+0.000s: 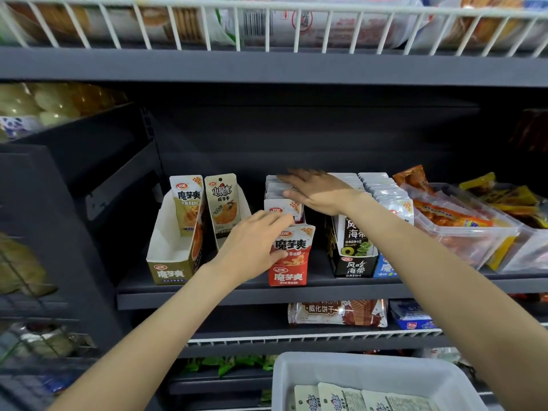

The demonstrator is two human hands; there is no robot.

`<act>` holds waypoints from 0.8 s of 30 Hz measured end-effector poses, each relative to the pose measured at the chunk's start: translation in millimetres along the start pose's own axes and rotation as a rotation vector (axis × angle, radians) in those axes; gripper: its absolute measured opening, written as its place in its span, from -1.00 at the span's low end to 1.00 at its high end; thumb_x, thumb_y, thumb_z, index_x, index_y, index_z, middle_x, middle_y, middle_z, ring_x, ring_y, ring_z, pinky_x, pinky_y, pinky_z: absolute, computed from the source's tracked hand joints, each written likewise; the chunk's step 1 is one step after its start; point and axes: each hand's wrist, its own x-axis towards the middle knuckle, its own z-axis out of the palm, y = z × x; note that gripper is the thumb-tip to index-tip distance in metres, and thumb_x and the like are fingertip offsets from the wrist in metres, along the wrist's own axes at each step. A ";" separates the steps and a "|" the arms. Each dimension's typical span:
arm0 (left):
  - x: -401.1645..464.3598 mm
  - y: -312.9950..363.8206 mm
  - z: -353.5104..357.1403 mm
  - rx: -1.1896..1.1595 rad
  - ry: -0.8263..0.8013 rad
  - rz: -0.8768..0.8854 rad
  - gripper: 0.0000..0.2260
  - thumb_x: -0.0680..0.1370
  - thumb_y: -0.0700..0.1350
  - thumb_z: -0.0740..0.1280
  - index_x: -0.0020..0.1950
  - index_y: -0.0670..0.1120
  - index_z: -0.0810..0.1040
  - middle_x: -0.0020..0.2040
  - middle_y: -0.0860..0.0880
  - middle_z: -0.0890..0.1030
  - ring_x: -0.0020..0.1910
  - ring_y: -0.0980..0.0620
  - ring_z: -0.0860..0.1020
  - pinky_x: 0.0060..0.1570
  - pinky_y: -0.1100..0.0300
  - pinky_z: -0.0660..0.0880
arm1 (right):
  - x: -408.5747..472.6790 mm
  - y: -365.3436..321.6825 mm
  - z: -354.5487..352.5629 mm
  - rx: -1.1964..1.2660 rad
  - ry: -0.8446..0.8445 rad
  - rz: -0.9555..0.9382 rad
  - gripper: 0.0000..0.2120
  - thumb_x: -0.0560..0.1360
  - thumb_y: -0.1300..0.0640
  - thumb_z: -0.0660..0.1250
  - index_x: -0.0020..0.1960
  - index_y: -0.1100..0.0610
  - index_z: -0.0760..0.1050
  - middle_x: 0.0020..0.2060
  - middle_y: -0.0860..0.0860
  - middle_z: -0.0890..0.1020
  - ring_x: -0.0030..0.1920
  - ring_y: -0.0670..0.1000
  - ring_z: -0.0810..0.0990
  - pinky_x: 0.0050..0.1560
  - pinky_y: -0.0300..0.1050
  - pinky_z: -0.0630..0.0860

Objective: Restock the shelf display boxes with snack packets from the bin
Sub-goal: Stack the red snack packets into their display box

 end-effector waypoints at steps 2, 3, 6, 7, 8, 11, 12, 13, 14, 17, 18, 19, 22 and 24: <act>0.1 -0.6 0.6 -0.002 0.008 -0.001 -0.50 0.51 0.05 0.36 0.39 0.00 0.30 0.36 0.06 0.41 0.32 0.07 0.35 0.19 0.18 0.37 | 1.1 2.6 1.4 0.069 -0.020 0.012 -0.47 0.61 -0.20 -0.11 0.53 -0.03 0.06 0.50 0.04 0.19 0.48 0.10 0.18 0.43 -0.02 0.15; -0.1 -1.0 1.0 0.004 0.013 -0.001 -0.50 0.51 0.06 0.36 0.39 0.00 0.30 0.36 0.07 0.41 0.31 0.07 0.35 0.18 0.19 0.37 | -0.4 2.4 1.8 0.076 -0.011 -0.007 -0.48 0.61 -0.19 -0.10 0.52 -0.02 0.11 0.47 0.04 0.23 0.45 0.09 0.23 0.41 -0.03 0.20; -0.2 -3.2 2.5 0.009 0.025 0.012 -0.49 0.50 0.06 0.37 0.38 -0.02 0.29 0.33 0.06 0.42 0.28 0.06 0.37 0.19 0.19 0.36 | -10.0 -2.5 -0.3 0.061 0.018 -0.088 -0.50 0.61 -0.17 -0.07 0.47 0.01 0.23 0.39 0.00 0.33 0.36 0.04 0.35 0.33 -0.03 0.31; 0.7 -4.2 2.5 -0.012 0.018 0.016 -0.47 0.49 0.05 0.38 0.39 -0.03 0.28 0.33 0.05 0.41 0.28 0.06 0.37 0.20 0.18 0.37 | -13.9 -3.9 -2.3 0.053 0.022 -0.112 -0.51 0.61 -0.16 -0.06 0.46 0.01 0.25 0.38 -0.01 0.34 0.34 0.03 0.36 0.31 -0.04 0.32; 1.9 -5.4 2.1 -0.059 0.006 0.017 -0.43 0.48 0.05 0.39 0.42 -0.02 0.25 0.35 0.06 0.37 0.30 0.07 0.34 0.21 0.19 0.38 | -17.0 -4.2 -4.0 0.044 0.026 -0.136 -0.51 0.62 -0.15 -0.05 0.46 0.02 0.26 0.37 0.00 0.35 0.34 0.02 0.36 0.31 -0.04 0.32; 7.4 -4.8 -0.6 -0.448 -0.007 -0.124 -0.32 0.51 0.01 0.37 0.52 0.09 0.06 0.42 0.12 0.17 0.32 0.18 0.22 0.10 0.36 0.33 | -21.6 -3.6 -10.1 0.041 0.076 -0.165 -0.54 0.64 -0.07 -0.04 0.45 0.10 0.29 0.40 0.05 0.36 0.40 0.05 0.31 0.40 -0.06 0.23; 9.8 -4.7 0.8 -0.594 0.028 -0.213 -0.31 0.54 -0.01 0.35 0.53 0.09 0.01 0.42 0.12 0.12 0.32 0.20 0.19 0.08 0.40 0.32 | -22.1 -2.6 -12.5 0.074 0.117 -0.137 -0.56 0.65 -0.03 -0.03 0.44 0.11 0.31 0.41 0.06 0.36 0.42 0.05 0.30 0.40 -0.08 0.19; 13.2 -4.9 3.7 -0.692 0.070 -0.302 -0.31 0.55 -0.04 0.33 0.54 0.06 -0.03 0.45 0.08 0.10 0.34 0.18 0.18 0.10 0.38 0.32 | -23.6 -2.2 -15.7 0.116 0.162 -0.093 -0.58 0.66 0.00 -0.02 0.43 0.12 0.33 0.41 0.06 0.37 0.43 0.05 0.29 0.39 -0.09 0.18; 17.2 -5.8 8.2 -0.735 0.095 -0.382 -0.30 0.55 -0.05 0.33 0.55 0.02 -0.05 0.48 0.02 0.09 0.38 0.13 0.20 0.17 0.31 0.34 | -26.0 -1.5 -19.1 0.164 0.232 -0.057 -0.61 0.66 0.02 0.00 0.41 0.12 0.35 0.39 0.06 0.40 0.42 0.06 0.30 0.38 -0.07 0.21; 26.9 -4.4 20.1 -0.889 0.101 -0.548 -0.30 0.55 -0.08 0.33 0.55 -0.07 -0.02 0.49 -0.10 0.22 0.35 0.04 0.37 0.05 0.35 0.46 | -40.1 -6.9 -26.8 0.332 0.509 -0.033 -0.65 0.63 0.10 0.07 0.33 0.19 0.44 0.23 0.12 0.53 0.26 0.06 0.48 0.24 -0.17 0.34; 29.1 -3.1 23.2 -0.989 0.100 -0.590 -0.31 0.55 -0.11 0.33 0.55 -0.07 -0.01 0.47 -0.08 0.29 0.26 0.10 0.43 -0.10 0.42 0.48 | -47.0 -12.4 -25.3 0.422 0.559 0.008 -0.67 0.63 0.13 0.10 0.33 0.20 0.44 0.20 0.13 0.54 0.21 0.02 0.49 0.17 -0.26 0.32; 31.1 -2.3 26.2 -1.102 0.111 -0.626 -0.33 0.56 -0.13 0.32 0.55 -0.06 0.01 0.43 -0.06 0.37 0.14 0.17 0.49 -0.22 0.46 0.48 | -53.3 -19.2 -19.2 0.538 0.571 0.070 -0.66 0.64 0.14 0.11 0.36 0.21 0.40 0.22 0.12 0.53 0.21 -0.01 0.48 0.14 -0.32 0.29; 34.4 3.1 27.5 -1.387 0.191 -0.710 -0.46 0.59 -0.07 0.26 0.53 0.03 0.13 0.15 0.06 0.57 -0.14 0.28 0.57 -0.27 0.43 0.48 | -65.6 -48.6 13.0 0.939 0.405 0.229 -0.41 0.60 0.03 0.19 0.53 0.16 0.05 0.43 0.00 0.30 0.39 -0.09 0.30 0.32 -0.29 0.24; 34.9 7.8 31.2 -1.514 0.214 -0.725 -0.51 0.61 0.01 0.19 0.51 0.09 0.15 0.13 0.05 0.57 -0.03 0.17 0.58 -0.03 0.25 0.50 | -66.6 -63.0 32.9 1.128 0.290 0.283 -0.23 0.56 0.04 0.27 0.55 0.13 -0.16 0.37 -0.13 0.31 0.35 -0.17 0.30 0.29 -0.30 0.30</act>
